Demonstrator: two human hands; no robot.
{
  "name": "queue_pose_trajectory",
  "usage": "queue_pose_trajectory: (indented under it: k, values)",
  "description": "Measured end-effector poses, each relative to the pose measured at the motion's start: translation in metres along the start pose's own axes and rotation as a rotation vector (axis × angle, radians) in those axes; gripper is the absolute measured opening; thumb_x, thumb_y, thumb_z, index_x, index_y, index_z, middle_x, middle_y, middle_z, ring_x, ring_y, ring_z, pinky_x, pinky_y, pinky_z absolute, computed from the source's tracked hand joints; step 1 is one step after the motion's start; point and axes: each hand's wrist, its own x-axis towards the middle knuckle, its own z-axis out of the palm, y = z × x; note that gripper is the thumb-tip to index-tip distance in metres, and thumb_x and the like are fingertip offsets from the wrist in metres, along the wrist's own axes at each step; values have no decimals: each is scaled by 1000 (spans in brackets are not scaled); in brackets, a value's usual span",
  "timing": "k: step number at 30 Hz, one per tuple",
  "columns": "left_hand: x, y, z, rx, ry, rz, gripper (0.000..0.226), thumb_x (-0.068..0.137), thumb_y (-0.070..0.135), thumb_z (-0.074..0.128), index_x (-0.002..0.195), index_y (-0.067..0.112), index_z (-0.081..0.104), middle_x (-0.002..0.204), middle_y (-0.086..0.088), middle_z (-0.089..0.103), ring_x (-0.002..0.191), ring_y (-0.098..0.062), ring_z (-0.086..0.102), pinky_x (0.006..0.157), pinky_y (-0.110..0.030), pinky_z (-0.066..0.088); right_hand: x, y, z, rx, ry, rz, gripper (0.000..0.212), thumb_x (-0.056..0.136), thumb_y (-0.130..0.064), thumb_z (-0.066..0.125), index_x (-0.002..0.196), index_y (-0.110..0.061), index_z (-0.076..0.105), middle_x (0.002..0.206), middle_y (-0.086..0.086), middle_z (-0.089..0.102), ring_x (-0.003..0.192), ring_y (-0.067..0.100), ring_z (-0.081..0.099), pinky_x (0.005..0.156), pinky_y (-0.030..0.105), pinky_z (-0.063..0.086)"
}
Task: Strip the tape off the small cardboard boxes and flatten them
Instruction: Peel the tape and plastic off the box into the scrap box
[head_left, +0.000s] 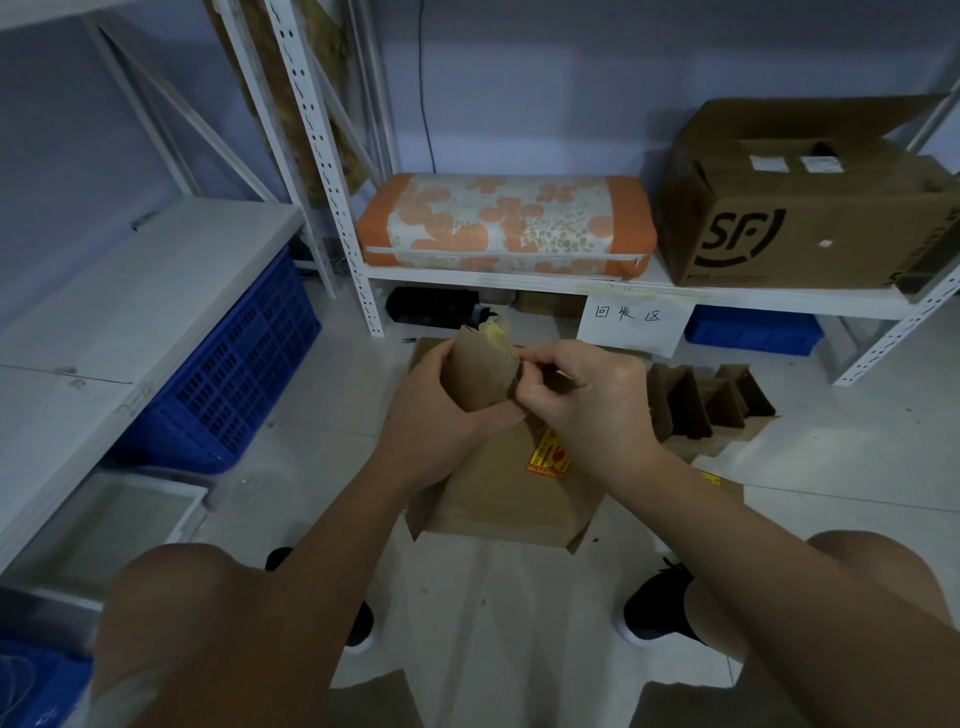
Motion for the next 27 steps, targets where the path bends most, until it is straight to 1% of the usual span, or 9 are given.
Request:
queue_pose_trajectory:
  k: [2, 5, 8, 10, 13, 15, 20, 24, 27]
  values:
    - [0, -2, -1, 0, -27, -5, 116, 59, 66, 80, 158, 27, 34, 154, 8, 45, 128, -5, 44, 102, -28, 42, -1, 0, -1, 20, -10, -6, 12, 88, -4, 73, 97, -8, 79, 86, 0, 76, 80, 6, 69, 74, 20, 57]
    - [0, -8, -4, -23, -92, -33, 123, 52, 75, 79, 158, 29, 36, 153, 9, 47, 132, -10, 50, 108, -37, 49, -2, 1, -4, 97, -14, 54, 12, 89, -2, 70, 95, -9, 78, 85, 0, 75, 81, 7, 69, 75, 15, 56]
    - [-2, -12, -6, -82, -128, -62, 119, 52, 77, 80, 155, 34, 39, 148, 11, 52, 128, -11, 56, 104, -43, 54, -1, 3, -10, 146, -53, 112, 13, 90, -4, 69, 97, -11, 78, 88, -3, 75, 83, 6, 69, 75, 19, 57]
    - [-1, -13, -7, -106, -123, -69, 116, 52, 76, 80, 153, 34, 42, 144, 10, 55, 125, -12, 58, 101, -44, 56, 1, 2, -12, 138, -118, 79, 14, 91, -8, 69, 102, -11, 77, 92, -3, 75, 86, 6, 69, 78, 22, 57]
    - [1, -11, -9, -143, -115, -63, 112, 53, 74, 80, 151, 32, 46, 141, 9, 58, 123, -13, 60, 100, -44, 57, 5, 2, -15, 132, -203, 28, 23, 90, -18, 71, 111, -10, 76, 101, -1, 75, 94, 6, 69, 83, 23, 57]
    - [2, -10, -10, -149, -113, -62, 112, 53, 74, 80, 151, 31, 46, 140, 9, 59, 123, -13, 61, 100, -44, 57, 7, 2, -17, 101, -213, -5, 27, 89, -23, 73, 112, -10, 75, 103, 0, 75, 95, 8, 69, 85, 24, 57]
    - [3, -4, -12, -165, -113, -62, 111, 54, 75, 78, 151, 31, 46, 138, 10, 58, 120, -11, 62, 96, -38, 59, 14, -1, -16, 84, -171, -60, 22, 90, -15, 77, 111, -11, 76, 101, 2, 76, 94, 10, 70, 85, 25, 57]
    - [3, 1, -18, -141, -116, -19, 109, 56, 72, 78, 151, 30, 46, 135, 14, 58, 117, -4, 60, 86, -22, 55, 22, -3, -21, 78, -182, -82, 19, 90, -20, 77, 108, -13, 77, 94, 0, 77, 85, 7, 71, 77, 24, 57]
    - [4, 3, -22, -112, -112, 0, 110, 54, 74, 77, 150, 31, 46, 134, 17, 57, 115, -1, 59, 83, -19, 53, 24, -1, -22, 46, -197, -105, 18, 92, -24, 75, 104, -12, 78, 89, 1, 76, 80, 11, 71, 70, 32, 58]
